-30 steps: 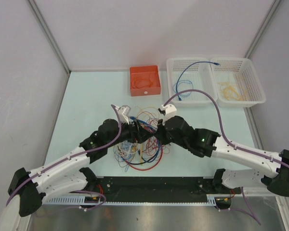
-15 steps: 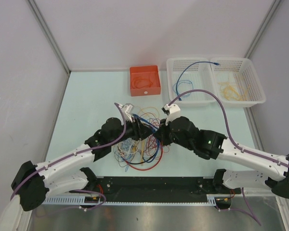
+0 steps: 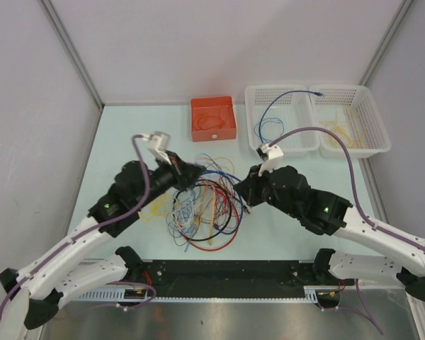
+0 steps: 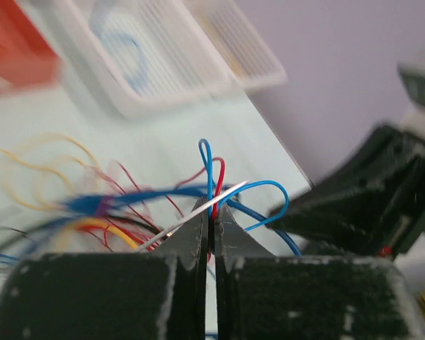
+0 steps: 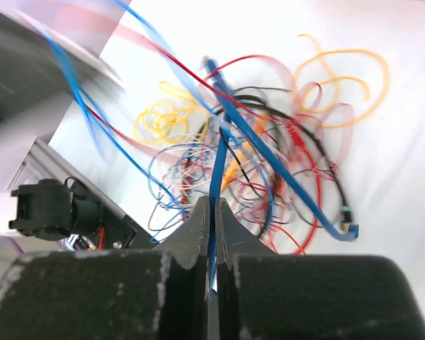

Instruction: Untangle the cables

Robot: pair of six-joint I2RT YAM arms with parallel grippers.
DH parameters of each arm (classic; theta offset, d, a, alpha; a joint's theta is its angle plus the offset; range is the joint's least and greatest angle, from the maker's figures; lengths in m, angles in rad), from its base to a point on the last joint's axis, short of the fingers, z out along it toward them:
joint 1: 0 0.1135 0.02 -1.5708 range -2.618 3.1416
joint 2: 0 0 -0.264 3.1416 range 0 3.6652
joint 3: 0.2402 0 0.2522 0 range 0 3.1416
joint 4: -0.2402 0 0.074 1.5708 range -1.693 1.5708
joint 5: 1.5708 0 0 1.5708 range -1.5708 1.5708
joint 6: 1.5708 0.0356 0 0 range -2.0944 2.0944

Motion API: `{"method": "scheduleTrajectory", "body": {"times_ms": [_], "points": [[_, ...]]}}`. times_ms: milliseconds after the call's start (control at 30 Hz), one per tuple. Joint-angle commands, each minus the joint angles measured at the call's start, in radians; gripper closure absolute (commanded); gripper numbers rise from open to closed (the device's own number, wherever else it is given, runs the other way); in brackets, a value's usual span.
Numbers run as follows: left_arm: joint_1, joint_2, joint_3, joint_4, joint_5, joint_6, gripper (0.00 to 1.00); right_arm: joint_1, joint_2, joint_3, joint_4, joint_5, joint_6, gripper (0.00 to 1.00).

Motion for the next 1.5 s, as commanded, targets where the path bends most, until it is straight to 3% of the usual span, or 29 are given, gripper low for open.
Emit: {"method": "scheduleTrajectory", "body": {"times_ms": [0,300,867,1033,1133,1267,1467], "points": [[0.087,-0.077,0.195,-0.255,-0.255,0.142,1.0,-0.051,-0.065,0.014,-0.059,0.018,-0.021,1.0],[0.129,-0.094,0.327,-0.381,-0.442,0.131,1.0,-0.06,-0.044,0.015,-0.106,0.028,-0.03,1.0],[0.135,-0.043,0.674,-0.359,-0.54,0.231,1.0,-0.073,0.088,-0.034,-0.019,-0.05,-0.05,1.0],[0.135,-0.018,0.595,-0.388,-0.5,0.185,1.0,-0.108,0.065,-0.006,0.021,-0.105,-0.05,1.0],[0.135,-0.038,0.443,-0.366,-0.473,0.128,1.0,-0.123,0.062,0.06,0.013,-0.13,-0.063,1.0],[0.133,-0.078,0.242,-0.336,-0.437,0.073,1.0,-0.117,0.079,0.286,-0.028,-0.145,-0.098,1.0],[0.139,-0.103,0.168,-0.346,-0.47,0.068,1.0,-0.073,0.154,0.613,-0.174,-0.101,-0.188,1.0]]}}
